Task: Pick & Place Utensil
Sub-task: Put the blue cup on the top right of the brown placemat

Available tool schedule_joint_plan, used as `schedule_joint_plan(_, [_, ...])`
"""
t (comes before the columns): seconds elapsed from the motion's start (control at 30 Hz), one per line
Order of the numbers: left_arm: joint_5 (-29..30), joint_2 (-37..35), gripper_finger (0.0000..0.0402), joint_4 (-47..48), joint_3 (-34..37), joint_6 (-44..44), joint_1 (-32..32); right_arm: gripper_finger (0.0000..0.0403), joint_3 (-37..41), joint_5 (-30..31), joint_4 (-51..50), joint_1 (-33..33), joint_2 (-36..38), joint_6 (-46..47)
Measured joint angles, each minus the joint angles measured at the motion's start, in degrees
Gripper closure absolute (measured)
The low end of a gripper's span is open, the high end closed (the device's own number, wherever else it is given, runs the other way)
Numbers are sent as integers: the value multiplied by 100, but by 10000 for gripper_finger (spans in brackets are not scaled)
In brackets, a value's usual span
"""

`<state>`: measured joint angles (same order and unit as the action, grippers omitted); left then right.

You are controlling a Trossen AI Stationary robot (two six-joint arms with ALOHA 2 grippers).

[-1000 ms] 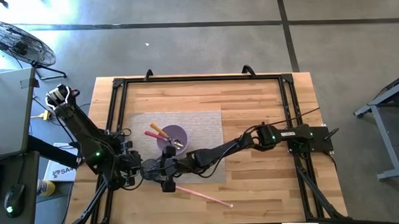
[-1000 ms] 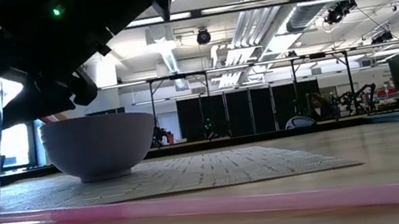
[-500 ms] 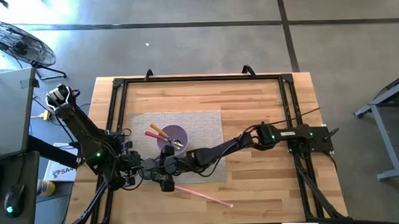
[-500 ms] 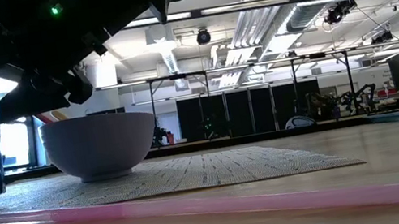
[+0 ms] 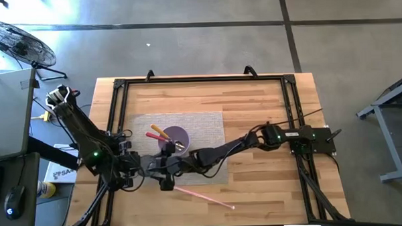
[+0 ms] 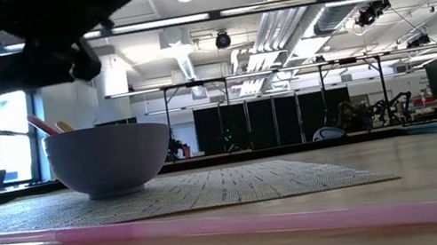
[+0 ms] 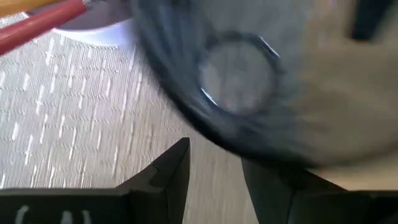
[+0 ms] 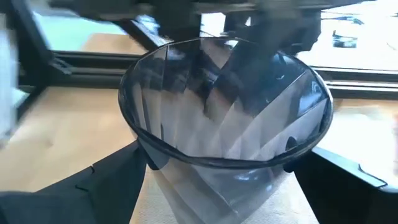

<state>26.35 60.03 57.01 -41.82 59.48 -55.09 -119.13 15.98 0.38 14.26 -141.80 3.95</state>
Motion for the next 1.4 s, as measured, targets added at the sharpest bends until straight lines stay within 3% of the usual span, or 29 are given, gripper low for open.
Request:
schedule_joint_plan(0.23, [-948, -7, 262, 271, -319, -5, -2, 41, -2, 1415, -1285, 116, 591, -9])
schedule_joint_plan(0.37, [-892, 20, 262, 226, -169, 96, -4, 41, -4, 2151, -1562, 173, 793, -33])
schedule_joint_plan(0.5, [-811, 23, 262, 89, 10, 206, -2, 42, -4, 2420, -1775, 188, 848, 46])
schedule_joint_plan(0.8, [-975, 24, 262, -67, 264, 268, -4, 42, -4, 3716, -3026, 205, 1153, 730])
schedule_joint_plan(0.93, [-975, 24, 262, -127, 286, 267, -4, 42, -4, 4381, -4203, 221, 1344, 1556])
schedule_joint_plan(1.17, [-909, 24, 262, -307, 288, 231, -4, 42, 9, 4991, -6956, 98, 1459, 4292])
schedule_joint_plan(1.27, [-793, 24, 262, -298, 289, 230, -4, 42, 8, 5086, -7570, 15, 1431, 4978])
schedule_joint_plan(1.4, [-733, 24, 262, -302, 290, 231, -4, 42, 490, 5094, -7571, -161, 1487, 5411])
